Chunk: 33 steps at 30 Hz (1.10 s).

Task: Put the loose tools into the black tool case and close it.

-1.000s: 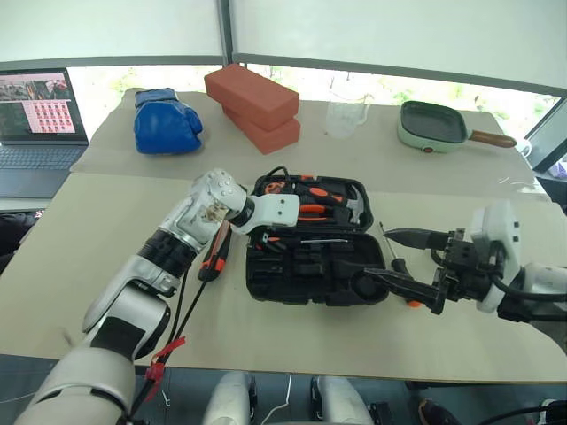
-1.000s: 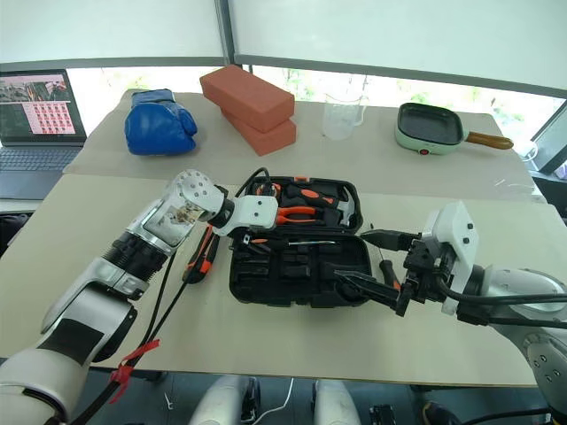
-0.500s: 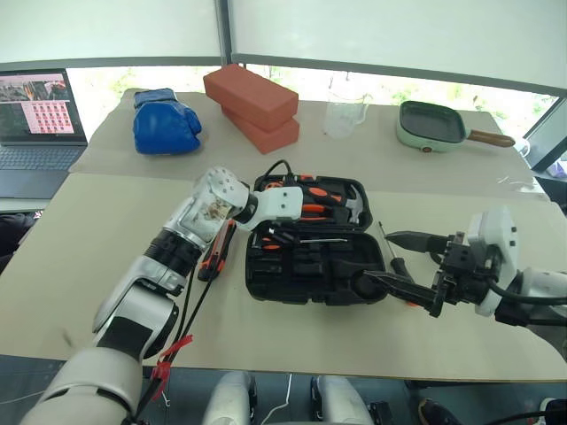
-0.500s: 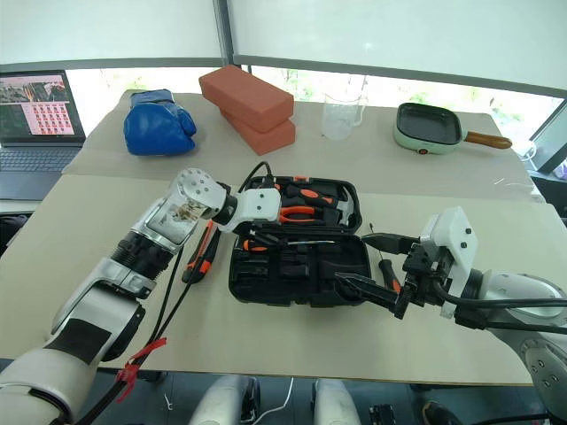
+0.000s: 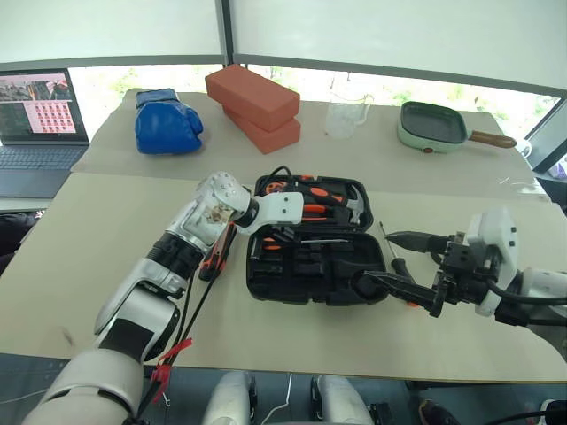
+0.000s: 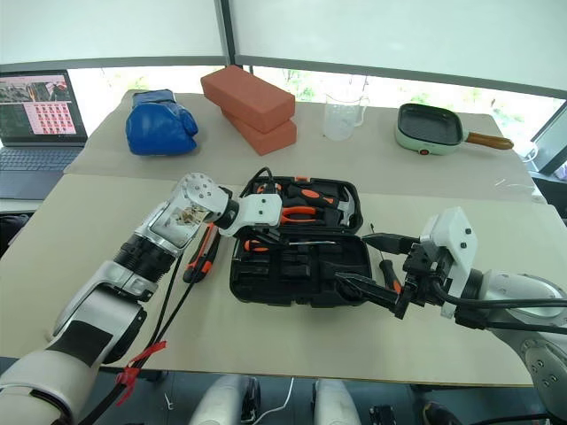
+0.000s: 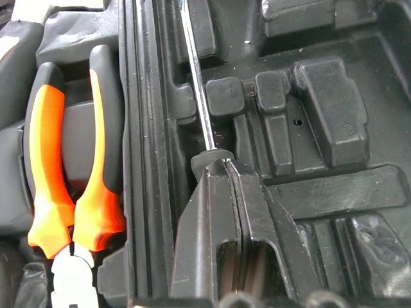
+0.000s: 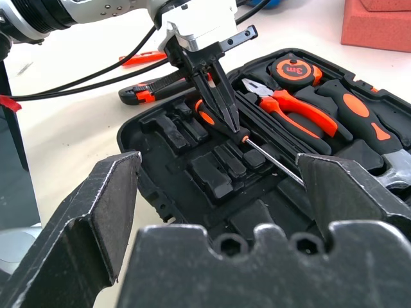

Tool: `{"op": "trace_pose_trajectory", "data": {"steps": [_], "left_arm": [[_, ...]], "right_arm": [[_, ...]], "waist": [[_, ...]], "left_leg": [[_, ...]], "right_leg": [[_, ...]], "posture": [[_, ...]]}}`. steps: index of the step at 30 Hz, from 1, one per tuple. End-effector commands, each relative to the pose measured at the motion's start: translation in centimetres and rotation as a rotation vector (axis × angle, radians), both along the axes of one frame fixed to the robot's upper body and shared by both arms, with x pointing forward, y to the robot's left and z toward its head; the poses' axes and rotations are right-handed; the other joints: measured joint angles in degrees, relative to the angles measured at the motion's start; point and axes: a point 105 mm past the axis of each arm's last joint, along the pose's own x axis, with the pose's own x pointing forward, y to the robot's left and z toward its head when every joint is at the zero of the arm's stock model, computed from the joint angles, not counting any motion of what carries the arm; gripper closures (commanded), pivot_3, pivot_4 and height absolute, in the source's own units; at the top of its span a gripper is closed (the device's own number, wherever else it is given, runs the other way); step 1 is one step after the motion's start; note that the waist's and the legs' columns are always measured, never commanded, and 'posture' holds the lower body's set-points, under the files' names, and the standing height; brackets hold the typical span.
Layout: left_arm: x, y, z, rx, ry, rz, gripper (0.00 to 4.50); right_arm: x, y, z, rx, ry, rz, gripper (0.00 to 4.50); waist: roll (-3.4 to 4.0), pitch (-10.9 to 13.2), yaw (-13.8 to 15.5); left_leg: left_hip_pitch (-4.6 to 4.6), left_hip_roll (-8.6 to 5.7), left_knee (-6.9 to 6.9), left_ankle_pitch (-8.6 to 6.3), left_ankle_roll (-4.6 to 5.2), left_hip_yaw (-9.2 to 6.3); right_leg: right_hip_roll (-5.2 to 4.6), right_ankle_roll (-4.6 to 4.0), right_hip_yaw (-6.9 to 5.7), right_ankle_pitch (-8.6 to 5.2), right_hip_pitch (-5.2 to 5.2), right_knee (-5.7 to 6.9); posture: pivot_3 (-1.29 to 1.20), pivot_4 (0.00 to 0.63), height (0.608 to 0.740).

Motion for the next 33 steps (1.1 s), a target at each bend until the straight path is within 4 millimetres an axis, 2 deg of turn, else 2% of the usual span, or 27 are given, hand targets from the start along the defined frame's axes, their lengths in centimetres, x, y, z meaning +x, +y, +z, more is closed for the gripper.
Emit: {"op": "trace_pose_trajectory", "data": {"steps": [1,4,7,12,15,18,20,22,23,25,30,33], "left_arm": [[0.6,0.0,-2.0,0.080,-0.046,0.012,4.45],[0.6,0.0,-2.5,0.090,-0.044,0.006,4.45],[0.5,0.0,-2.0,0.062,-0.041,0.003,4.45],[0.5,0.4,1.9,-0.156,0.018,0.066,4.45],[-0.7,1.6,6.3,-0.406,0.130,0.082,3.82],[-2.5,3.0,8.8,-0.544,0.229,0.061,2.65],[-4.2,3.9,9.8,-0.583,0.304,0.031,2.05],[-5.7,4.4,10.2,-0.588,0.350,-0.006,1.26],[-6.2,4.4,10.5,-0.592,0.354,-0.015,0.99],[-6.5,4.4,10.5,-0.581,0.350,0.002,0.16],[-7.4,4.2,10.3,-0.552,0.340,-0.025,0.06],[-7.6,3.9,10.3,-0.552,0.315,-0.035,0.06]], "right_arm": [[0.1,0.2,0.8,0.008,-0.053,0.001,0.00],[0.0,0.4,0.5,0.007,-0.048,0.001,0.00],[0.0,0.2,0.2,-0.007,-0.048,-0.016,0.00],[0.0,-1.5,-0.6,-0.044,-0.043,-0.131,0.00],[-0.5,-4.5,-1.7,-0.050,-0.003,-0.312,0.00],[-2.4,-6.9,-3.0,-0.039,0.061,-0.448,0.00],[-4.2,-8.1,-4.2,-0.047,0.116,-0.526,0.00],[-5.6,-8.7,-5.0,-0.062,0.154,-0.569,0.00],[-6.2,-9.0,-5.5,-0.066,0.171,-0.592,0.00],[-6.7,-9.3,-6.3,-0.080,0.180,-0.630,0.00],[-5.9,-9.4,-7.6,-0.089,0.160,-0.673,0.00],[-4.1,-8.2,-8.5,-0.089,0.130,-0.626,0.00]], "waist": [[0.01,0.0,0.2],[0.06,-0.1,0.4],[0.06,-0.1,0.4],[0.07,-0.1,-0.1],[0.07,-0.1,-0.2],[0.14,-0.1,-0.2],[0.26,-0.1,0.0],[0.30,-0.2,-0.1],[0.30,-0.2,-0.2],[0.30,-0.2,-0.2],[0.35,-0.2,-0.5],[0.38,-0.2,-0.6]], "left_leg": [[0.02,-0.01,0.01,0.00,0.00,0.00],[0.07,-0.01,0.09,-0.01,0.03,-0.03],[0.11,-0.01,0.11,0.05,0.12,-0.03],[-0.01,0.01,0.12,0.09,0.14,-0.03],[-0.11,0.04,0.12,0.09,0.14,-0.04],[-0.13,0.08,0.12,0.09,0.14,-0.06],[-0.09,0.05,0.13,0.09,0.14,-0.06],[0.02,0.06,0.11,0.08,0.13,-0.10],[0.02,0.07,0.11,0.08,0.13,-0.10],[0.08,0.06,0.13,0.10,0.10,-0.10],[0.26,0.05,0.26,0.14,0.06,-0.07],[0.25,0.03,0.26,0.14,0.06,-0.06]], "right_leg": [[-0.01,0.01,0.00,0.00,0.03,0.00],[-0.01,0.03,0.00,0.02,0.14,0.02],[-0.02,0.07,0.01,0.10,0.19,0.02],[-0.01,0.07,0.03,0.16,0.02,0.09],[0.00,0.06,0.03,0.14,-0.14,0.23],[-0.03,0.06,0.02,0.05,-0.18,0.42],[-0.07,0.08,0.04,0.01,-0.13,0.38],[-0.08,0.10,0.02,-0.10,-0.02,0.44],[-0.08,0.08,0.04,-0.11,-0.04,0.45],[-0.08,0.06,0.05,-0.11,0.03,0.47],[0.00,-0.03,0.10,-0.13,0.14,0.52],[0.02,-0.07,0.12,-0.16,0.10,0.56]], "posture": [[0.00,0.150,0.738],[0.00,0.150,0.738],[0.00,0.150,0.738],[0.00,0.150,0.738],[0.00,0.150,0.738],[0.00,0.150,0.738],[0.00,0.150,0.738],[0.00,0.150,0.738],[0.00,0.150,0.738],[0.00,0.150,0.738],[0.00,0.150,0.738],[0.00,0.150,0.738]]}}
